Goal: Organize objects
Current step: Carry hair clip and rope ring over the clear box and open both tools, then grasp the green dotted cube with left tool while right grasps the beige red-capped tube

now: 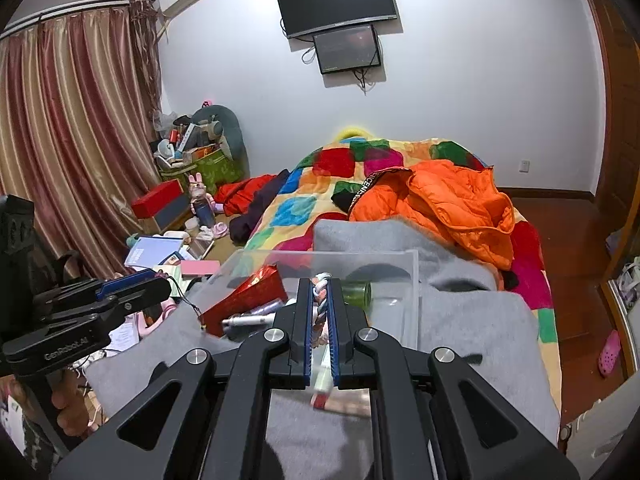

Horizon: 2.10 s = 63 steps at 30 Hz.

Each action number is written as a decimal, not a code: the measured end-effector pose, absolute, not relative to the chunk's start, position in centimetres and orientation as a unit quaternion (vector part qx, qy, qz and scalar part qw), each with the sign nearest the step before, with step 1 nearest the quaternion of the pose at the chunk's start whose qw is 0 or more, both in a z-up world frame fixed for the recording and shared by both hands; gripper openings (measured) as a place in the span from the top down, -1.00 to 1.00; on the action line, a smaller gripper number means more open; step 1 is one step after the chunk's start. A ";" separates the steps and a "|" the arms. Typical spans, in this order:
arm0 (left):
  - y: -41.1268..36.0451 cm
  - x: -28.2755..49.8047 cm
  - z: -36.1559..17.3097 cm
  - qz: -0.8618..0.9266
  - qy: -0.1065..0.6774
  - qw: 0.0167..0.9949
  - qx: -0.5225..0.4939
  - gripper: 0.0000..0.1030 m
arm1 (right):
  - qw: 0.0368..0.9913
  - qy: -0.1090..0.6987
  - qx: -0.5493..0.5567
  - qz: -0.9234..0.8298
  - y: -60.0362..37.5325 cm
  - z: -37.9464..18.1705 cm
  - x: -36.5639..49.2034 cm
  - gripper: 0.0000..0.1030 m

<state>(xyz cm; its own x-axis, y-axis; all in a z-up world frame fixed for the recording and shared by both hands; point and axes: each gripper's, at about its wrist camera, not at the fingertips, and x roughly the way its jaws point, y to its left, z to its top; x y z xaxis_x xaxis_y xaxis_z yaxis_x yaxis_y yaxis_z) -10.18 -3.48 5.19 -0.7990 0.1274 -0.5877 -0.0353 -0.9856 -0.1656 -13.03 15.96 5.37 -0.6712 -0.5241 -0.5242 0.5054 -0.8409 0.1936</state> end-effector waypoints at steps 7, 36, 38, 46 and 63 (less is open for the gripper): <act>-3.8 -13.3 3.8 0.938 -0.086 0.043 -0.332 0.45 | 0.296 -0.005 0.321 -0.900 13.8 3.6 -15.4 0.88; -1.6 -15.2 -1.0 0.919 -0.046 0.033 -0.391 -0.10 | 0.260 0.050 0.373 -0.889 14.0 -1.5 -16.3 0.17; -1.6 -14.7 -0.5 0.920 -0.047 0.035 -0.387 -0.14 | 0.256 0.046 0.366 -0.893 14.6 -1.0 -15.7 0.15; -1.3 -12.2 0.7 0.927 -0.039 0.032 -0.373 -0.31 | 0.244 0.024 0.353 -0.903 17.1 0.3 -13.2 -0.20; -0.7 -10.4 -5.5 0.893 -0.033 0.034 -0.448 -0.45 | 0.229 0.017 0.426 -0.875 18.1 -5.2 -11.5 -0.33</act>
<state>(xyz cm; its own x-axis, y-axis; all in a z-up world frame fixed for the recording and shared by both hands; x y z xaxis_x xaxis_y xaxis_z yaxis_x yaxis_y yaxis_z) -10.41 -0.70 -5.52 -0.5955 0.0905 -0.7982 -0.0316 -0.9955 -0.0893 -11.51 18.06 -5.22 -0.5319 -0.3859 -0.7537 0.4148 -0.8948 0.1654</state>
